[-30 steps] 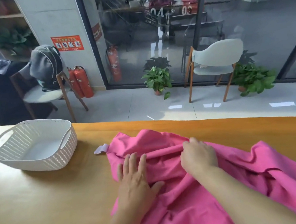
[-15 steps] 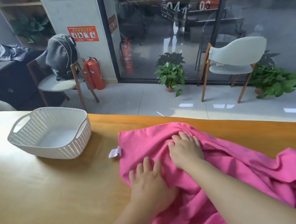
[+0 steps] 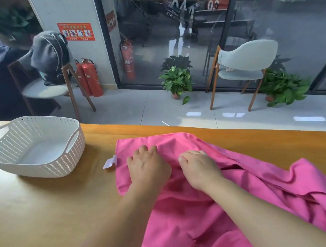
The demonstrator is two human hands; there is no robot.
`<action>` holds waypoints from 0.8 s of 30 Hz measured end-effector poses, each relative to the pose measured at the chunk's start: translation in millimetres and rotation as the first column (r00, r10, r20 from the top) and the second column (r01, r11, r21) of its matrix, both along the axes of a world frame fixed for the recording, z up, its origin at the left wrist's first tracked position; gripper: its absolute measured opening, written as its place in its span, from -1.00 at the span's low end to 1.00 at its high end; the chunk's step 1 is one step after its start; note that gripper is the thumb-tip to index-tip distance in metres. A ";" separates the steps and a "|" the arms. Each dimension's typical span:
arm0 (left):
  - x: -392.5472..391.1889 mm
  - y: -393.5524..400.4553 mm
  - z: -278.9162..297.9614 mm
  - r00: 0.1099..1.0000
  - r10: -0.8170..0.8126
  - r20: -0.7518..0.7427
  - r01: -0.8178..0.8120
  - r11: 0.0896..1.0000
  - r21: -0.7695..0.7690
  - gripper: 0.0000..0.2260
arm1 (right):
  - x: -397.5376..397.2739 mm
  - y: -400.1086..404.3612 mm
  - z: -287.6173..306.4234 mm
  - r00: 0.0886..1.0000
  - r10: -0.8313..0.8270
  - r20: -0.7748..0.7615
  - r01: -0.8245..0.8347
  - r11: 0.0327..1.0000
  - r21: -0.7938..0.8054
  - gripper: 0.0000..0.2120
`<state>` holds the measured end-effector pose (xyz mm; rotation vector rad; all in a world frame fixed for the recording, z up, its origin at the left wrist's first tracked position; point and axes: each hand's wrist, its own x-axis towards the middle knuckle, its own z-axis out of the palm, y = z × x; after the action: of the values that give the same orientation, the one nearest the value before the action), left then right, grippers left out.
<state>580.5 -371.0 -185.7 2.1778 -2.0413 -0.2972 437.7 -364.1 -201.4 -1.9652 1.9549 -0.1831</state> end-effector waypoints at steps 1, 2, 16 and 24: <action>-3.6 -1.3 2.9 0.999 -0.052 0.009 0.052 0.998 -0.036 -0.62 | -5.0 0.9 2.2 0.998 -0.045 -0.035 0.045 0.999 -0.018 -0.55; -7.3 -2.3 3.6 0.994 -0.111 -0.012 0.110 0.993 -0.050 -0.58 | -9.8 2.4 2.6 0.993 -0.088 -0.076 0.086 0.996 -0.030 -0.59; -17.1 5.4 -16.4 0.973 -0.231 -0.014 0.228 0.945 0.236 -0.20 | -39.0 24.4 4.7 0.987 -0.132 -0.088 0.143 0.981 0.128 -0.47; -72.9 34.0 -32.1 0.937 -0.347 -0.037 0.349 0.925 0.153 -0.43 | -92.3 44.2 23.0 0.722 -0.520 0.457 0.527 0.841 0.125 -0.71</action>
<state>507.6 -337.0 -217.8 1.8723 -2.4727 -0.5238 345.4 -319.8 -178.4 -1.1488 2.0927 -0.7528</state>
